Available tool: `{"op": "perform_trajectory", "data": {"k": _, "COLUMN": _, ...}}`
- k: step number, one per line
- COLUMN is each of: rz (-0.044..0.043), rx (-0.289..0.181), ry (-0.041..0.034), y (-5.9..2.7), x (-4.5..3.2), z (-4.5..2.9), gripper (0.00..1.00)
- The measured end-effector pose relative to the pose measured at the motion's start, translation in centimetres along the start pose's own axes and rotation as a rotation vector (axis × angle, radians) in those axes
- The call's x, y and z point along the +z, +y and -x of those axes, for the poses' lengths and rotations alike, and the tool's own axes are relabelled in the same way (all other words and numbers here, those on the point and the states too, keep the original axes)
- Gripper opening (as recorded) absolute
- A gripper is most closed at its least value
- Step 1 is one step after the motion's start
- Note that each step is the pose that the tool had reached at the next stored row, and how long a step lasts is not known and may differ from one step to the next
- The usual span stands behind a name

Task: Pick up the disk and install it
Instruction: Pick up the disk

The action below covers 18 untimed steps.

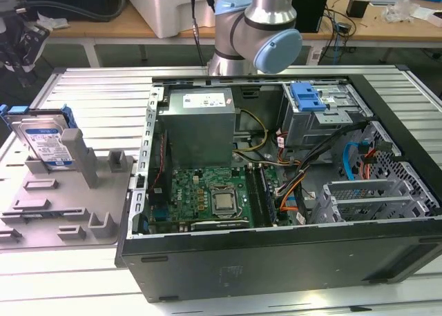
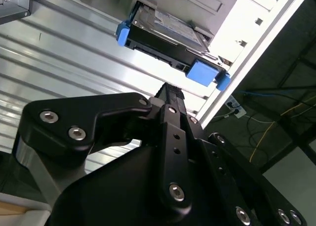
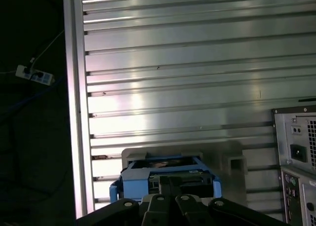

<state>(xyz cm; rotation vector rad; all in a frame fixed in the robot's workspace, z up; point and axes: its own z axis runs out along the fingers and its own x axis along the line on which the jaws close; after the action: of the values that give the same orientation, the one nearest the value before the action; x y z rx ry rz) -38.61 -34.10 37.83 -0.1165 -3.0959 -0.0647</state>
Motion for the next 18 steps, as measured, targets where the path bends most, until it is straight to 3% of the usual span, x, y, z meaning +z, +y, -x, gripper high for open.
{"op": "perform_trajectory", "data": {"k": 2, "rz": -0.0011, "rx": -0.010, "ry": 0.0079, "y": 0.00, "x": 0.01, "z": 0.00, "gripper": 0.11}}
{"op": "perform_trajectory", "data": {"k": 4, "rz": -0.0023, "rx": -0.031, "ry": 0.0109, "y": 0.00, "x": 0.02, "z": 0.00, "gripper": 0.11}}
{"op": "perform_trajectory", "data": {"k": 9, "rz": -0.0090, "rx": -0.165, "ry": 0.0164, "y": -0.01, "x": 0.14, "z": 0.01, "gripper": 0.11}}
{"op": "perform_trajectory", "data": {"k": 17, "rz": -0.0156, "rx": -0.298, "ry": 0.0218, "y": -0.02, "x": 0.24, "z": -0.09, "gripper": 0.11}}
{"op": "perform_trajectory", "data": {"k": 18, "rz": -0.0167, "rx": -0.320, "ry": 0.0226, "y": -0.02, "x": 0.26, "z": -0.13, "gripper": 0.17}}
